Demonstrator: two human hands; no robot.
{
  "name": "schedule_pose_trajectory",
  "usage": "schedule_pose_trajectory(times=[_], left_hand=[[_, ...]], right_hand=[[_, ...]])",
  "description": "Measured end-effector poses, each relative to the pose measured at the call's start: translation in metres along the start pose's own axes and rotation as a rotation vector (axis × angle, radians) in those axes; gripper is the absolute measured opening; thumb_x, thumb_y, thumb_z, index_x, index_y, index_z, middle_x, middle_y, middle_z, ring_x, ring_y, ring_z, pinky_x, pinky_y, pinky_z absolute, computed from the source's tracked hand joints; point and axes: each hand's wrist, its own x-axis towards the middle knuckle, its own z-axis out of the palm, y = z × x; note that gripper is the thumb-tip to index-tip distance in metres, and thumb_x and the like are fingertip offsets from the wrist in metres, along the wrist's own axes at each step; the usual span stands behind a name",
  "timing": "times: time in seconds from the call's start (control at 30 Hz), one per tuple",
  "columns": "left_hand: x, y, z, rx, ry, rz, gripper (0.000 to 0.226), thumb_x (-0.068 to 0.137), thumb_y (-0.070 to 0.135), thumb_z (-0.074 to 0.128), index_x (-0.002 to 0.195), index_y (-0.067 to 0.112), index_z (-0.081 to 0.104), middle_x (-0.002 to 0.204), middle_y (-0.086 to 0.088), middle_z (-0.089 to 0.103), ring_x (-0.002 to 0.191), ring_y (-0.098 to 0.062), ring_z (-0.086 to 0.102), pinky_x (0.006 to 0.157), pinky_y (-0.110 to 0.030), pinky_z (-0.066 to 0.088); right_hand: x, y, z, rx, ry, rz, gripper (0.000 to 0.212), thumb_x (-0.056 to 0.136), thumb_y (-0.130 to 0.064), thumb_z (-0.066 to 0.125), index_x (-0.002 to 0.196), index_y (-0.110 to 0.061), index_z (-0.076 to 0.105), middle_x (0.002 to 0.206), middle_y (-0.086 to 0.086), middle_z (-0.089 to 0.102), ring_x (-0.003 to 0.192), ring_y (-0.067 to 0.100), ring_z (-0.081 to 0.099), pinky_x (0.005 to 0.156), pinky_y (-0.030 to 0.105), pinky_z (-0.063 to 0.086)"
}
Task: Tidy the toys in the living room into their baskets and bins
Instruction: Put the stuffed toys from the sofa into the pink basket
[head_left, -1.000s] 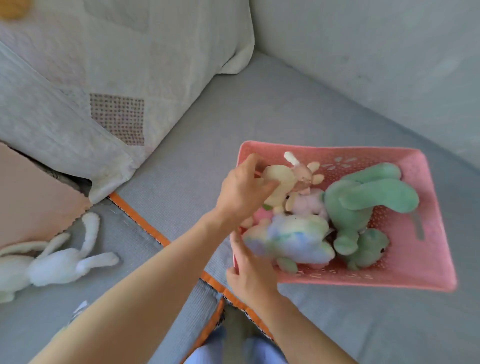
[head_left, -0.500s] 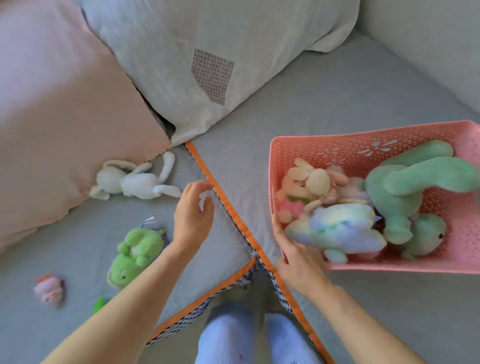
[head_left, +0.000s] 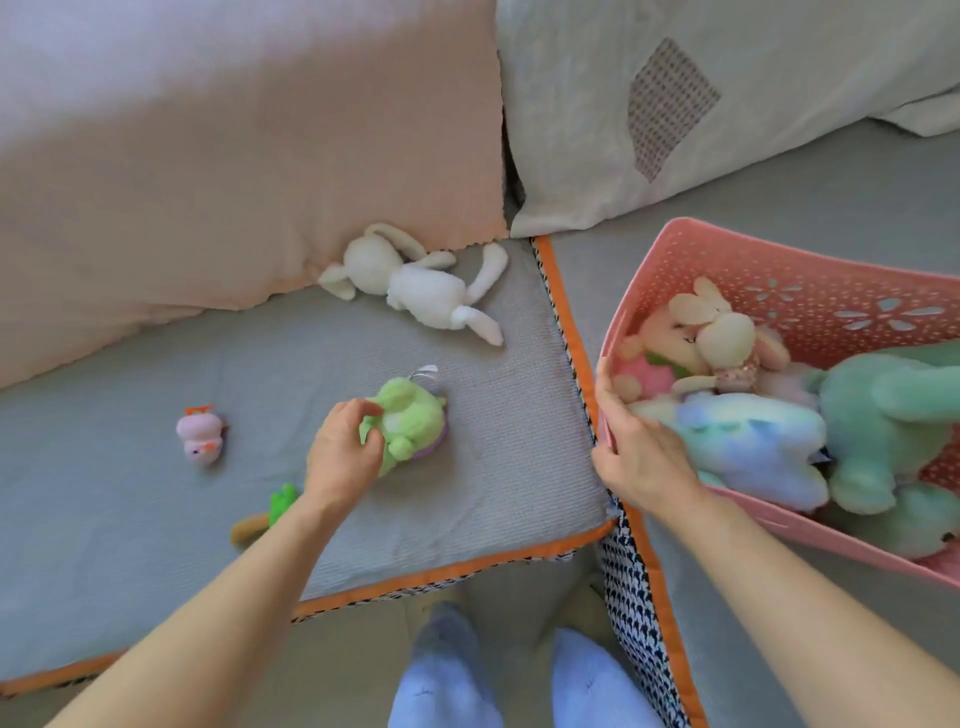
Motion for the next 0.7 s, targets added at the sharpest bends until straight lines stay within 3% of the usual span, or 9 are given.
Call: schedule_pose_trajectory(times=[0.1,0.17,0.23,0.3,0.37,0.43,0.57,0.63,0.7], left_hand=[[0.004,-0.033,-0.014,0.039,-0.044,-0.030,0.027,0.086,0.004,0.052,0.112,0.005,0.059,0.116,-0.012,0.059,0.112,-0.028,0.053,0.090,-0.034,0.039],[0.006,-0.050,-0.020,0.066,-0.093,-0.034,0.029,0.087,0.006,0.052,0.116,0.005,0.058,0.119,-0.013,0.058,0.114,-0.028,0.052,0.092,-0.035,0.039],[0.009,-0.064,-0.022,0.087,-0.151,-0.026,0.031,0.088,0.008,0.053,0.118,0.005,0.055,0.122,-0.013,0.056,0.115,-0.028,0.051,0.092,-0.035,0.039],[0.014,-0.071,-0.019,0.116,-0.208,-0.002,0.034,0.088,0.010,0.054,0.121,0.005,0.052,0.124,-0.013,0.054,0.117,-0.028,0.049,0.093,-0.035,0.038],[0.020,-0.073,-0.013,0.129,-0.252,0.032,0.038,0.087,0.011,0.056,0.124,0.002,0.050,0.126,-0.015,0.052,0.118,-0.031,0.048,0.094,-0.035,0.037],[0.027,-0.072,-0.003,0.124,-0.286,0.076,0.043,0.084,0.010,0.060,0.125,-0.001,0.049,0.125,-0.020,0.051,0.117,-0.034,0.047,0.095,-0.035,0.035],[0.040,-0.065,0.020,0.151,-0.321,0.125,0.064,0.076,0.015,0.069,0.132,0.000,0.042,0.129,-0.021,0.047,0.119,-0.036,0.045,0.097,-0.040,0.037],[0.047,-0.062,0.028,0.162,-0.300,0.117,0.081,0.073,0.018,0.073,0.141,0.005,0.031,0.138,-0.018,0.040,0.126,-0.035,0.040,0.100,-0.043,0.037],[0.058,-0.063,0.032,0.156,-0.290,0.085,0.100,0.070,0.025,0.076,0.148,0.014,0.014,0.148,-0.013,0.026,0.135,-0.032,0.029,0.104,-0.047,0.032]], right_hand=[[0.017,-0.034,0.014,-0.060,-0.139,-0.177,0.090,0.086,-0.012,0.045,0.143,-0.029,-0.022,0.089,0.004,0.057,0.079,0.030,0.055,0.067,0.032,0.035],[0.015,-0.034,0.015,-0.141,-0.206,-0.275,0.092,0.085,-0.011,0.045,0.133,-0.036,-0.030,0.095,0.001,0.059,0.074,0.022,0.049,0.064,0.029,0.033],[0.006,-0.017,0.002,-0.182,-0.241,-0.263,0.098,0.081,-0.005,0.046,0.132,-0.052,-0.024,0.114,0.004,0.064,0.077,0.024,0.056,0.064,0.030,0.041],[-0.006,-0.001,-0.023,-0.193,-0.222,-0.128,0.099,0.079,0.002,0.045,0.132,-0.061,-0.010,0.127,0.004,0.060,0.082,0.026,0.059,0.064,0.030,0.044],[-0.013,0.003,-0.038,-0.355,-0.252,0.043,0.081,0.083,0.000,0.042,0.136,-0.051,0.009,0.130,0.001,0.056,0.085,0.023,0.057,0.063,0.028,0.042],[-0.008,-0.007,-0.036,-0.478,-0.251,0.126,0.059,0.088,-0.006,0.038,0.138,-0.035,0.022,0.131,0.000,0.054,0.099,0.025,0.058,0.071,0.030,0.046],[0.032,-0.053,-0.006,-0.241,-0.062,0.155,0.047,0.091,-0.004,0.037,0.133,-0.026,0.033,0.124,0.003,0.051,0.104,0.026,0.053,0.074,0.031,0.040],[0.050,-0.073,0.009,-0.125,0.030,0.218,0.036,0.093,-0.009,0.040,0.126,-0.024,0.039,0.122,0.003,0.053,0.108,0.027,0.051,0.085,0.038,0.041],[0.063,-0.079,0.019,-0.169,0.078,0.282,0.026,0.094,-0.019,0.043,0.121,-0.021,0.042,0.118,0.002,0.054,0.112,0.026,0.049,0.087,0.039,0.038]])
